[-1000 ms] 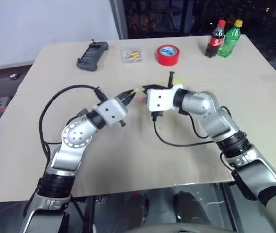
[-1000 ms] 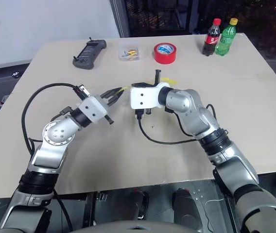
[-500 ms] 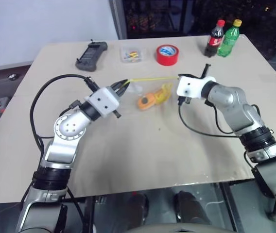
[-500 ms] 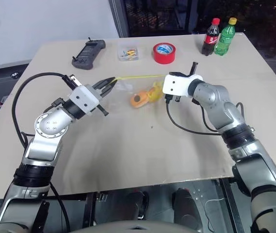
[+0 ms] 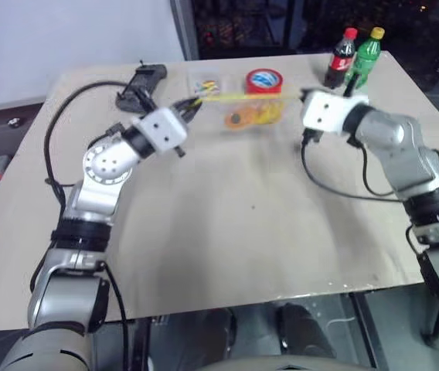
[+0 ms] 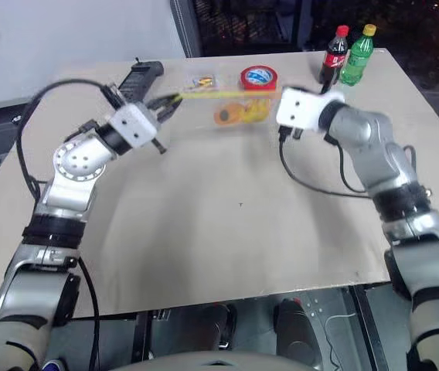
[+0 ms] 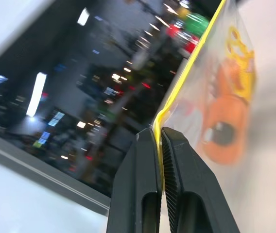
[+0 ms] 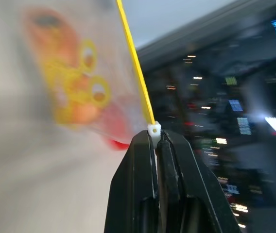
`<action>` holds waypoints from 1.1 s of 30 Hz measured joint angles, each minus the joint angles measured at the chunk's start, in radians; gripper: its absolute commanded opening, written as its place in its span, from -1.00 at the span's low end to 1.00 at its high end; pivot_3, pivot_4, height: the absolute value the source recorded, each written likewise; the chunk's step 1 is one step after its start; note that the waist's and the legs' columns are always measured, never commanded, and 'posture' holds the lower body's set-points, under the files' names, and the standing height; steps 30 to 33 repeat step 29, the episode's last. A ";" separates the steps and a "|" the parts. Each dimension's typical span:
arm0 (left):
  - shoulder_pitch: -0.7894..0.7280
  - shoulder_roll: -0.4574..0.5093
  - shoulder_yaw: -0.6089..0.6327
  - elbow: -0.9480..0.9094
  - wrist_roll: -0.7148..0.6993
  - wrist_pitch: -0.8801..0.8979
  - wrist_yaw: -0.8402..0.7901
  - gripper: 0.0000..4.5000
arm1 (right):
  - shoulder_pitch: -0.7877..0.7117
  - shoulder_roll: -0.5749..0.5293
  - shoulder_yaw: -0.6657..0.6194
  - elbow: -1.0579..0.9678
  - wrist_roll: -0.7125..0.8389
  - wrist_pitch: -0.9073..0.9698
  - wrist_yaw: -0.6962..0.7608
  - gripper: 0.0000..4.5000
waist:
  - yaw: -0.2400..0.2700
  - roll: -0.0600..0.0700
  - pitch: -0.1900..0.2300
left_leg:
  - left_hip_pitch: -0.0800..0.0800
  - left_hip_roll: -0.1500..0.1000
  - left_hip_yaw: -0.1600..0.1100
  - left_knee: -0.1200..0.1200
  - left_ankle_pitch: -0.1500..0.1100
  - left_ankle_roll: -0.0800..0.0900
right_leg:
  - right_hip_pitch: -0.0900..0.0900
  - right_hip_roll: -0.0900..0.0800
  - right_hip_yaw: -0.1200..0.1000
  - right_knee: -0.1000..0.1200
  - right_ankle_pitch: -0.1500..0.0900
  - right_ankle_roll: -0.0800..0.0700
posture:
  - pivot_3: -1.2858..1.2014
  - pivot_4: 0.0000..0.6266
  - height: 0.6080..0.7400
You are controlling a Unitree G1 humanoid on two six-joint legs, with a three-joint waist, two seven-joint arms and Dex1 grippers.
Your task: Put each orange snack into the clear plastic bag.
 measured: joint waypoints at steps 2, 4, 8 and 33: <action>0.110 0.002 -0.014 -0.057 0.017 -0.003 -0.006 -1.00 | 0.136 -0.003 0.000 -0.093 0.023 0.035 0.036 -0.99 | 0.000 0.000 0.000 | -0.004 0.000 0.000 0.002 0.000 0.000 | -0.004 0.000 0.000 0.003 0.000 0.000 | 0.03 -0.52 1.00; 0.199 0.003 -0.034 -0.103 0.031 0.003 -0.019 -1.00 | 0.242 -0.005 0.001 -0.147 0.045 0.060 0.064 -0.99 | 0.003 0.000 0.000 | -0.007 0.000 0.000 0.006 0.000 0.000 | -0.006 0.000 0.000 0.006 0.000 0.000 | 0.03 -0.52 1.00; 0.288 0.029 -0.037 -0.178 0.010 0.043 -0.073 -0.66 | 0.321 -0.008 0.000 -0.224 0.109 0.137 0.135 -0.69 | 0.005 0.000 0.000 | -0.003 0.000 0.000 0.007 0.000 0.000 | -0.003 0.001 0.000 0.007 0.003 0.000 | 0.03 -0.52 1.00; 0.821 0.209 0.511 -0.718 -0.827 0.886 -0.337 0.92 | 0.743 -0.176 -0.579 -0.629 0.691 0.592 0.333 0.97 | 0.051 0.002 0.001 | 0.012 0.002 -0.001 0.003 -0.003 0.005 | 0.017 0.000 -0.003 -0.005 0.003 0.000 | 0.03 -0.52 1.00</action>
